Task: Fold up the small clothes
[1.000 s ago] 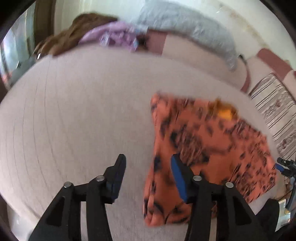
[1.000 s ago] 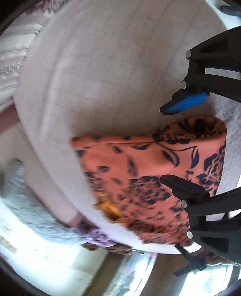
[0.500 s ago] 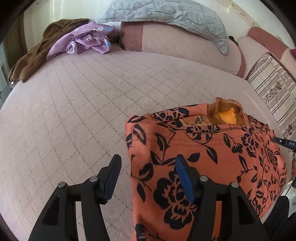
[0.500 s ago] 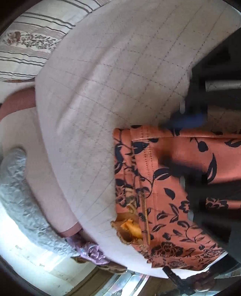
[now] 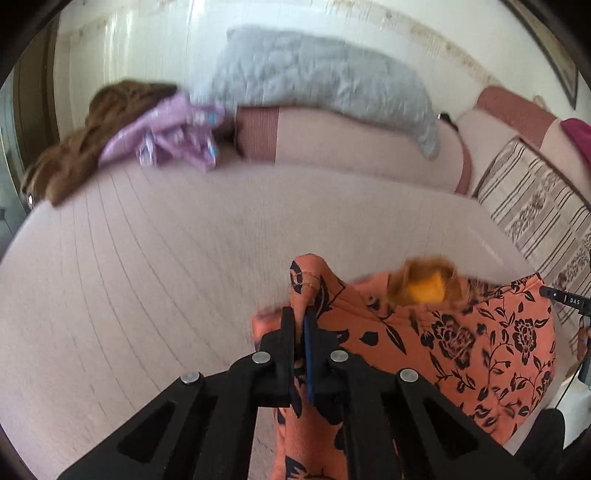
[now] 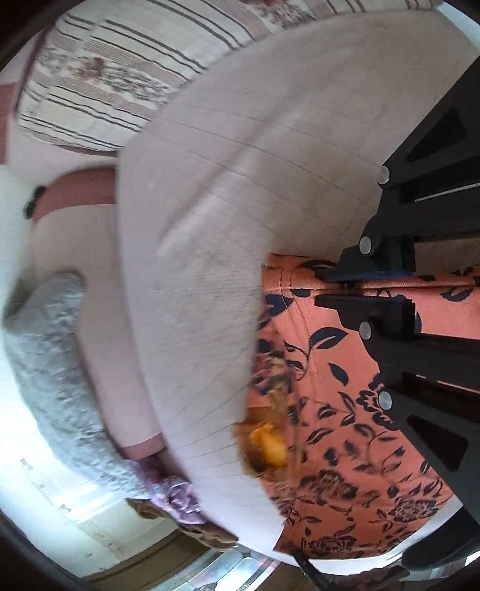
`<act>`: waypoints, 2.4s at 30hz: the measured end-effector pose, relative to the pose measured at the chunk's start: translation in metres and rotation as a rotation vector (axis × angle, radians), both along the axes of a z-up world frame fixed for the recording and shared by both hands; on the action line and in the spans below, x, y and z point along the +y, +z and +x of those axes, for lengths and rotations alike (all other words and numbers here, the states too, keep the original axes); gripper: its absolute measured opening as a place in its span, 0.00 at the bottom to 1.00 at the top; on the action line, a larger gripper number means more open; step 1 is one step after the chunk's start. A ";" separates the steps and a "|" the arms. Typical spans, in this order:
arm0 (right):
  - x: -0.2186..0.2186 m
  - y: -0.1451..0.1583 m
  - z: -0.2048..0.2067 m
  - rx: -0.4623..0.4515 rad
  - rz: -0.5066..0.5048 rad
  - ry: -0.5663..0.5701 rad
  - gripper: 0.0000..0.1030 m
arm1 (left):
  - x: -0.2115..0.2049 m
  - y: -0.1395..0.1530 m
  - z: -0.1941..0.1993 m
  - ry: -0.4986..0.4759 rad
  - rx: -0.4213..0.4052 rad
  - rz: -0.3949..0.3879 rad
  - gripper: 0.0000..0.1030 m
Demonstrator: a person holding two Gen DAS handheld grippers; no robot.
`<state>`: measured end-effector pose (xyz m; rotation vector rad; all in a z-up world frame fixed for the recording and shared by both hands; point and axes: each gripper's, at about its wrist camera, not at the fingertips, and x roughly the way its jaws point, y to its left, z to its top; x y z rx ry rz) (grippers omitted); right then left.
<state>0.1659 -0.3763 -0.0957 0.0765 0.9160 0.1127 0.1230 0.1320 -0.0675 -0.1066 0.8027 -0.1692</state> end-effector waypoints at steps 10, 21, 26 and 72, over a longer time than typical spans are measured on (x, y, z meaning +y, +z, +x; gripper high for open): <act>-0.015 -0.057 0.054 0.117 0.023 -0.078 0.14 | 0.000 -0.085 0.057 0.070 0.177 0.098 0.13; -0.006 0.015 -0.051 -0.034 0.354 -0.008 0.70 | -0.020 0.000 -0.061 0.081 -0.029 0.094 0.71; 0.007 -0.048 -0.058 0.118 0.484 -0.020 0.70 | -0.044 -0.060 -0.079 0.068 0.140 0.122 0.71; -0.038 -0.090 -0.120 0.106 0.542 -0.378 0.15 | -0.161 -0.058 -0.069 0.013 0.180 0.132 0.74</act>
